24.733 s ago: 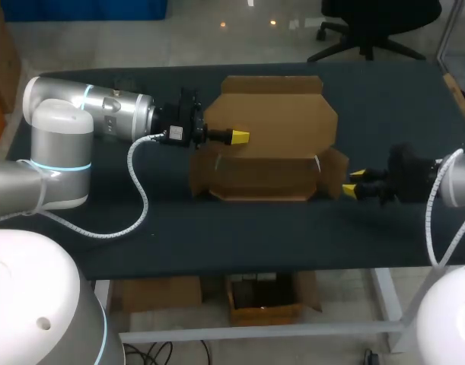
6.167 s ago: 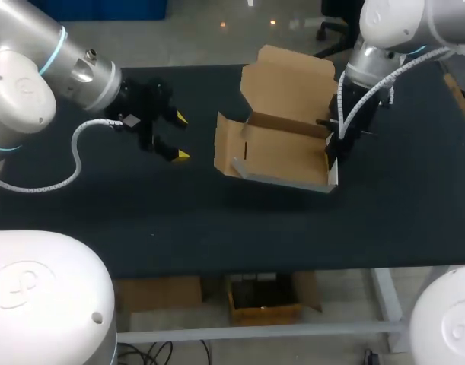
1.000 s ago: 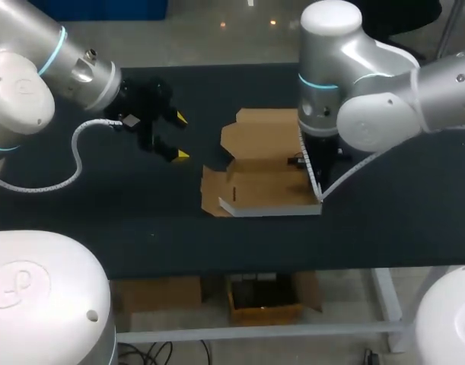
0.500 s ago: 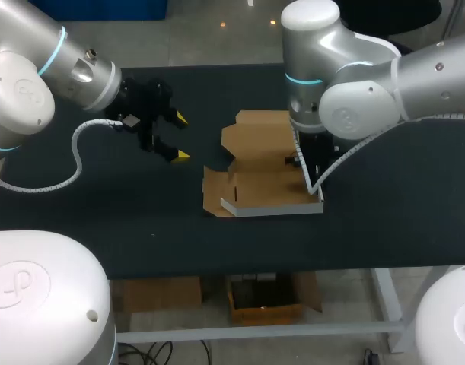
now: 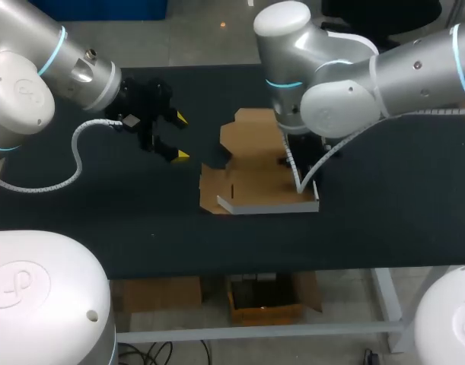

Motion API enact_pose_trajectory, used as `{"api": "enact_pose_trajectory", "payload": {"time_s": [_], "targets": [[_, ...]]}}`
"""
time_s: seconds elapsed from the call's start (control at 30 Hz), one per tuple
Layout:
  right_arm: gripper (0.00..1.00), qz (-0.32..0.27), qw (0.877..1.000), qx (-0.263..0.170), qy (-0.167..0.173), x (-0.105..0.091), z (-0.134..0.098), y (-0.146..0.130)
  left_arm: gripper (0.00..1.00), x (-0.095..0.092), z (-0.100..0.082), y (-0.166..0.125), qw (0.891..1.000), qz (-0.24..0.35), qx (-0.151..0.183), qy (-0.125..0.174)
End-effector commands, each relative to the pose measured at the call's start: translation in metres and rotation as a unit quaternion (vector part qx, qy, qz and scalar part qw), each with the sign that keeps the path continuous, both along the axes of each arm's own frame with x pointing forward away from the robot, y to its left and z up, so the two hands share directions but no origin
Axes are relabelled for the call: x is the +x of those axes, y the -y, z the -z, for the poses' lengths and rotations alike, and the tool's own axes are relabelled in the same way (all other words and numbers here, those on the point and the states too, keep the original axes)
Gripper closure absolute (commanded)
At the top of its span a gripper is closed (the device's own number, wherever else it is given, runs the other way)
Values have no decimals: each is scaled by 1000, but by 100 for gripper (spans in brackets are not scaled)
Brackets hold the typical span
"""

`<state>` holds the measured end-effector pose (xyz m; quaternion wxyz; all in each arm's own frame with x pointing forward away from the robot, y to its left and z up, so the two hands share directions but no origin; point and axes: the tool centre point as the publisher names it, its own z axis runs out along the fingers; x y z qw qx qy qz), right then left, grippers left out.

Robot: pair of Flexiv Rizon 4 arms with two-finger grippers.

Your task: Assemble the packaging by folding the flat box into shape, placing the metal phone stand inside, and closing the box properly

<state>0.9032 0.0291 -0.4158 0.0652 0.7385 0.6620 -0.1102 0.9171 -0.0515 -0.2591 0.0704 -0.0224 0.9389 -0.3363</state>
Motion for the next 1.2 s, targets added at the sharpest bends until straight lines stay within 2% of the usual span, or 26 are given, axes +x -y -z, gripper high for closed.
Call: {"api": "enact_pose_trajectory", "payload": {"time_s": [0.03,0.23,0.47,1.0,1.2], "targets": [[100,-9,999,46,17,-8,1,8,0,0,-1,0,1000,0,3,-1],[100,-21,994,102,26,-11,1,9,0,0,-1,0,1000,0,3,-1],[100,-35,991,124,31,-12,-1,8,0,0,-1,0,1000,0,3,-1],[100,-38,989,137,33,-10,4,6,0,0,-1,0,1000,0,3,-1],[100,-36,991,126,31,-8,4,5,0,0,-1,0,1000,0,3,-1]]}}
